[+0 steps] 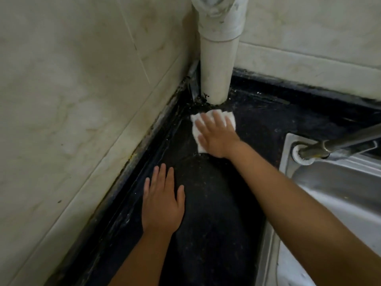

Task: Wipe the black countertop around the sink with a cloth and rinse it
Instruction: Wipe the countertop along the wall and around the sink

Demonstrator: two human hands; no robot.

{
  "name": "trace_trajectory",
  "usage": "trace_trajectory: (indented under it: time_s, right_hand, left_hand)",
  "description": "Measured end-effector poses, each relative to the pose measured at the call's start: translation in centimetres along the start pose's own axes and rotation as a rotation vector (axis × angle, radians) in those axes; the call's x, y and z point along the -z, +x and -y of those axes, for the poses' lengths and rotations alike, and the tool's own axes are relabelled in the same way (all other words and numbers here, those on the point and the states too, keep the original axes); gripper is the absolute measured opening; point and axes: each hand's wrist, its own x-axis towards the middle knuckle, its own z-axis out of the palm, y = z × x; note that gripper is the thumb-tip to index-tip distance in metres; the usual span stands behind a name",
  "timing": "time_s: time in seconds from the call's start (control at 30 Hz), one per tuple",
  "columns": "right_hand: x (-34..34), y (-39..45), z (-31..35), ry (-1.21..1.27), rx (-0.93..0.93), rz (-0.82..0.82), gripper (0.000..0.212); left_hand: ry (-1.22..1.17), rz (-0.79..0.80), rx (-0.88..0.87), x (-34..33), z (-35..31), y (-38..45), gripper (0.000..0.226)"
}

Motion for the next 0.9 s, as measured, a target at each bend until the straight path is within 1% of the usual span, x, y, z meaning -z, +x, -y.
trace_trajectory:
  time_s: [0.07, 0.1, 0.13, 0.17, 0.2, 0.23, 0.27, 0.3, 0.37, 0.43, 0.53, 0.6, 0.67, 0.73, 0.8, 0.87, 0.9]
  right_hand:
    - [-0.9, -1.4, 1.9, -0.070, 0.114, -0.018, 0.053]
    - [-1.8, -3.0, 2.3, -0.109, 0.209, -0.037, 0.055]
    - [-3.0, -4.8, 2.3, -0.152, 0.312, -0.061, 0.059]
    - [-4.2, -6.6, 1.6, -0.145, 0.376, -0.072, 0.057]
    - [-4.8, -8.1, 0.6, -0.111, 0.373, -0.057, 0.052]
    - [-5.0, -8.9, -0.6, -0.110, 0.340, -0.094, 0.051]
    - [-4.5, -8.8, -1.6, -0.129, 0.284, -0.108, 0.054]
    - [-3.3, -8.2, -2.0, -0.111, 0.219, -0.080, 0.058]
    - [-1.9, -5.1, -2.2, -0.013, 0.112, -0.057, 0.053]
    - [-0.7, -1.6, -0.6, 0.026, 0.087, -0.008, 0.051]
    - [-0.4, 0.2, 2.3, -0.041, 0.157, 0.013, 0.052]
    - [-1.1, -1.4, 3.2, -0.123, 0.248, 0.045, 0.052]
    - [-2.5, -4.1, 3.2, -0.181, 0.374, 0.000, 0.053]
    - [-4.4, -6.8, 2.1, -0.171, 0.471, -0.092, 0.054]
    - [-6.5, -8.3, 0.0, -0.184, 0.494, -0.183, 0.048]
    - [-6.1, -8.2, -0.4, -0.171, 0.475, -0.207, 0.046]
    - [-4.9, -7.8, 0.1, -0.149, 0.451, -0.187, 0.047]
  left_hand:
    - [0.012, -0.001, -0.006, -0.2, 0.1, 0.1, 0.075]
    - [0.006, 0.030, -0.003, -0.2, 0.0, 0.2, 0.068]
    - [0.012, 0.012, -0.004, -0.2, 0.1, 0.2, 0.064]
    - [0.012, 0.010, -0.001, -0.3, 0.1, 0.2, 0.066]
    - [0.014, -0.006, -0.006, -0.3, 0.0, 0.1, 0.072]
    - [-0.003, -0.011, -0.006, -0.2, 0.0, 0.0, 0.078]
    - [-0.020, -0.012, 0.000, 0.0, 0.0, 0.0, 0.082]
    - [-0.023, -0.012, 0.005, 0.1, -0.1, 0.1, 0.085]
    - [0.004, 0.019, 0.011, 0.4, -0.4, 0.2, 0.089]
    - [0.010, 0.036, 0.021, 0.4, -0.5, 0.2, 0.090]
    - [-0.019, 0.004, 0.033, 0.0, -0.2, 0.1, 0.087]
    - [-0.023, -0.008, 0.029, -0.3, -0.1, -0.1, 0.086]
    - [-0.026, -0.017, 0.029, -0.4, -0.2, 0.0, 0.085]
    - [-0.010, -0.015, 0.026, -0.4, -0.2, 0.0, 0.087]
    - [0.014, -0.002, 0.016, -0.5, -0.1, 0.0, 0.086]
    - [0.025, -0.027, 0.011, -0.5, -0.1, 0.2, 0.085]
    - [0.027, -0.026, 0.005, -0.5, -0.2, 0.3, 0.086]
